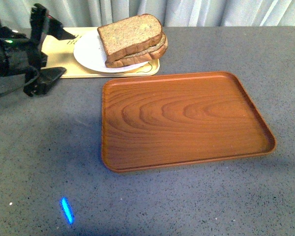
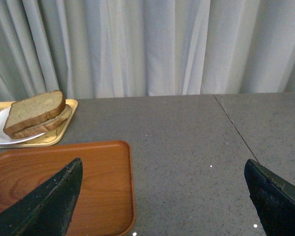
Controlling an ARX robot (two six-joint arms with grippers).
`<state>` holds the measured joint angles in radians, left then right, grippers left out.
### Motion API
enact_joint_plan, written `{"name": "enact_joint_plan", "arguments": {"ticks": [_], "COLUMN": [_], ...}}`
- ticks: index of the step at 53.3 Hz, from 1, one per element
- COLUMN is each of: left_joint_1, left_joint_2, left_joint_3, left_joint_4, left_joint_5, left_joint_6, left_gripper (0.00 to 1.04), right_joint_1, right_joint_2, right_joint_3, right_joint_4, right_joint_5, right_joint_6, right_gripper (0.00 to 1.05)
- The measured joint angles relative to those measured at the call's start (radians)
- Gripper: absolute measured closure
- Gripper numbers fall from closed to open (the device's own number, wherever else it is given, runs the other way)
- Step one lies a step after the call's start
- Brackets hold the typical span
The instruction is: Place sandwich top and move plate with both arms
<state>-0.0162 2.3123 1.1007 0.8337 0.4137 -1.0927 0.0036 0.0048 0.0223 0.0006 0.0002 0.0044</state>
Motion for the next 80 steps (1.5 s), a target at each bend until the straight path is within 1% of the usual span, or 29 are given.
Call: {"name": "enact_joint_plan", "arguments": {"ticks": [1, 2, 5, 10, 11, 12, 13, 14, 16, 17, 18, 20, 22, 23, 25, 27, 28, 35, 37, 39, 42, 43, 46, 50, 57, 68, 71, 73, 80], "left_joint_1": [0.013, 0.022, 0.046, 0.091, 0.095, 0.097, 0.095, 0.088, 0.077, 0.074, 0.069, 0.063, 0.062, 0.062, 0.062, 0.062, 0.062, 0.062, 0.062, 0.062, 0.039, 0.035, 0.019, 0.016, 0.016, 0.016, 0.016, 0.016, 0.016], "left_joint_2": [-0.018, -0.032, -0.068, -0.147, -0.154, -0.161, -0.161, -0.161, -0.167, -0.171, -0.182, -0.201, -0.208, -0.212, -0.215, -0.216, -0.216, -0.216, -0.216, -0.216, -0.337, -0.406, -0.622, -0.816, -0.983, -1.188, -1.303, -1.369, -1.485], "left_joint_3": [-0.036, -0.061, -0.127, -0.256, -0.266, -0.282, -0.290, -0.312, -0.369, -0.386, -0.414, -0.447, -0.454, -0.457, -0.459, -0.461, -0.462, -0.480, -0.486, -0.491, -0.621, -0.680, -0.845, -0.946, -1.016, -1.062, -1.062, -1.062, -1.068], "left_joint_4": [0.029, 0.048, 0.111, 0.238, 0.245, 0.268, 0.294, 0.359, 0.465, 0.489, 0.522, 0.553, 0.558, 0.561, 0.561, 0.561, 0.561, 0.561, 0.561, 0.561, 0.544, 0.536, 0.514, 0.482, 0.385, 0.237, 0.101, 0.041, -0.046], "left_joint_5": [0.008, 0.014, 0.041, 0.095, 0.097, 0.069, 0.053, -0.038, -0.160, -0.188, -0.227, -0.265, -0.275, -0.280, -0.282, -0.285, -0.285, -0.287, -0.291, -0.291, -0.385, -0.396, -0.403, -0.408, -0.413, -0.414, -0.414, -0.414, -0.414], "left_joint_6": [0.011, 0.020, 0.037, 0.077, 0.080, 0.118, 0.134, 0.214, 0.357, 0.399, 0.468, 0.531, 0.553, 0.560, 0.563, 0.565, 0.567, 0.573, 0.573, 0.574, 0.681, 0.727, 0.864, 0.971, 1.052, 1.074, 1.078, 1.078, 1.080], "left_gripper": [0.08, 0.07, 0.10, 0.09, 0.09, 0.10, 0.13, 0.19, 0.28, 0.31, 0.37, 0.46, 0.50, 0.55, 0.59, 0.67, 0.68, 0.99, 1.03, 1.03, 1.03, 1.03, 1.03, 1.03, 1.03, 1.03, 1.03, 1.03, 1.03], "right_joint_1": [0.000, 0.000, 0.000, 0.000, 0.000, 0.000, 0.000, 0.000, 0.000, 0.000, 0.000, 0.000, 0.000, 0.000, 0.000, 0.000, 0.000, 0.000, 0.000, 0.000, 0.000, 0.000, 0.000, 0.000, 0.000, 0.000, 0.000, 0.000, 0.000], "right_joint_2": [0.000, 0.000, 0.000, 0.000, 0.000, 0.000, 0.000, 0.000, 0.000, 0.000, 0.000, 0.000, 0.000, 0.000, 0.000, 0.000, 0.000, 0.000, 0.000, 0.000, -0.003, -0.003, 0.002, -0.003, -0.003, -0.003, -0.003, -0.003, -0.003], "right_joint_3": [0.000, 0.000, 0.000, 0.000, 0.000, 0.000, 0.000, 0.000, 0.000, 0.000, 0.000, 0.000, 0.000, 0.000, 0.000, 0.000, 0.000, 0.000, 0.000, 0.000, 0.000, 0.000, 0.000, 0.000, 0.000, 0.000, 0.000, 0.000, 0.000], "right_joint_4": [0.000, 0.000, 0.000, 0.000, 0.000, 0.000, 0.000, 0.000, 0.000, 0.000, 0.000, 0.000, 0.000, 0.000, 0.000, 0.000, 0.000, 0.000, 0.000, 0.000, 0.000, 0.000, -0.001, -0.001, -0.001, -0.001, -0.001, -0.001, -0.001], "right_joint_5": [0.000, 0.000, 0.000, 0.000, 0.000, 0.000, 0.000, 0.000, 0.000, 0.000, 0.000, 0.000, 0.000, 0.000, 0.000, 0.000, 0.000, 0.000, 0.000, 0.000, -0.001, 0.001, 0.000, 0.000, 0.002, 0.002, 0.002, 0.002, 0.002], "right_joint_6": [0.000, 0.000, 0.000, 0.000, 0.000, 0.000, 0.000, 0.000, 0.000, 0.000, 0.000, 0.000, 0.000, 0.000, 0.000, 0.000, 0.000, 0.000, 0.000, 0.000, 0.000, 0.000, 0.000, 0.000, 0.000, 0.000, 0.000, 0.000, 0.000], "right_gripper": [0.09, 0.09, 0.09, 0.09, 0.09, 0.09, 0.09, 0.09, 0.09, 0.09, 0.09, 0.09, 0.09, 0.09, 0.09, 0.09, 0.09, 0.09, 0.09, 0.09, 0.09, 0.09, 0.09, 0.09, 0.09, 0.09, 0.09, 0.09, 0.09]}}
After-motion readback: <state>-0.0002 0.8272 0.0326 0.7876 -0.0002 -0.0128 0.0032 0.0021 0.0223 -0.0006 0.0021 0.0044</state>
